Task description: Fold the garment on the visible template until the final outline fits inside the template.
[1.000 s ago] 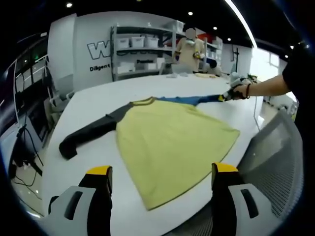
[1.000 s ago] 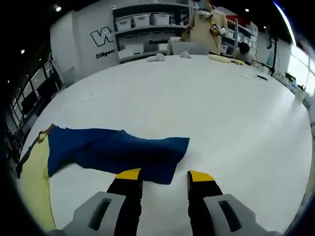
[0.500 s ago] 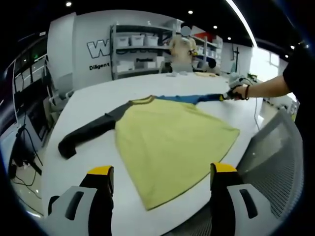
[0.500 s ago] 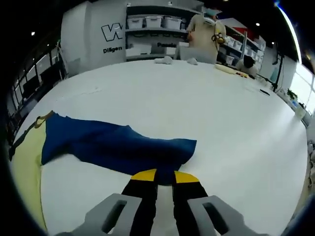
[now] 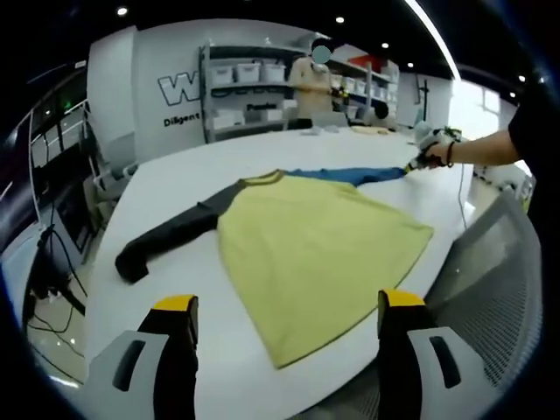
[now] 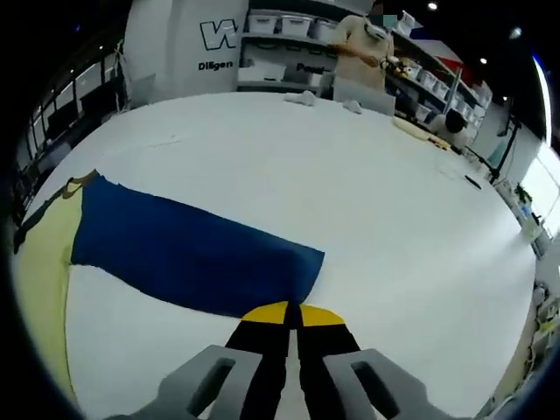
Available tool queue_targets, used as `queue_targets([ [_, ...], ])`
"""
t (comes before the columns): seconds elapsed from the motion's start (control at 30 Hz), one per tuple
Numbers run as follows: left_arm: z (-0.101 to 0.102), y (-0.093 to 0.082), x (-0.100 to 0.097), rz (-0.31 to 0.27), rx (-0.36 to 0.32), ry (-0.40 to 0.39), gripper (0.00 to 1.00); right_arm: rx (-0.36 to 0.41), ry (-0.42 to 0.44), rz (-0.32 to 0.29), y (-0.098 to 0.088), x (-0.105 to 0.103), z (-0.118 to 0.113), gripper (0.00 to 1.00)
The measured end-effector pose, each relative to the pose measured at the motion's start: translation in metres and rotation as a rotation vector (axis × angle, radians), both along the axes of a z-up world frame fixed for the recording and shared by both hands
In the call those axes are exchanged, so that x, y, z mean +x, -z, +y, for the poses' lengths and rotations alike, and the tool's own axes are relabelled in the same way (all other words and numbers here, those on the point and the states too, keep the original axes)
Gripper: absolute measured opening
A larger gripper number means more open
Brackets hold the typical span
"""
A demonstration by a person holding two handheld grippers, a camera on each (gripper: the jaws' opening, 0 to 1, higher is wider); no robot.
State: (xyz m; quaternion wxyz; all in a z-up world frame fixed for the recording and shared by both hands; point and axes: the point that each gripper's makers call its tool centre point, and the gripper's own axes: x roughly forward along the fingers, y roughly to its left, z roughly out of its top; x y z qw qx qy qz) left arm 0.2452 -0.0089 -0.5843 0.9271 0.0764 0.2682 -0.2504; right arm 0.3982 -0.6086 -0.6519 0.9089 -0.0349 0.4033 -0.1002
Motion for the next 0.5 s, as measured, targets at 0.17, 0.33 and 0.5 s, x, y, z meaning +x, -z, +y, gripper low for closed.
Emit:
queue_targets([
  [0.17,-0.003,0.0,0.0,0.002,-0.004,0.013,0.85,0.011,-0.03,0.011,-0.004,0.0,0.001,0.0],
  [0.33,-0.001,0.0,0.0,0.002,-0.002,0.016,0.85,0.034,-0.026,0.056,0.009,-0.006,0.002,0.0],
  [0.5,0.0,-0.001,-0.001,0.004,-0.003,0.014,0.86,0.065,0.008,0.062,0.015,-0.011,0.001,0.0],
])
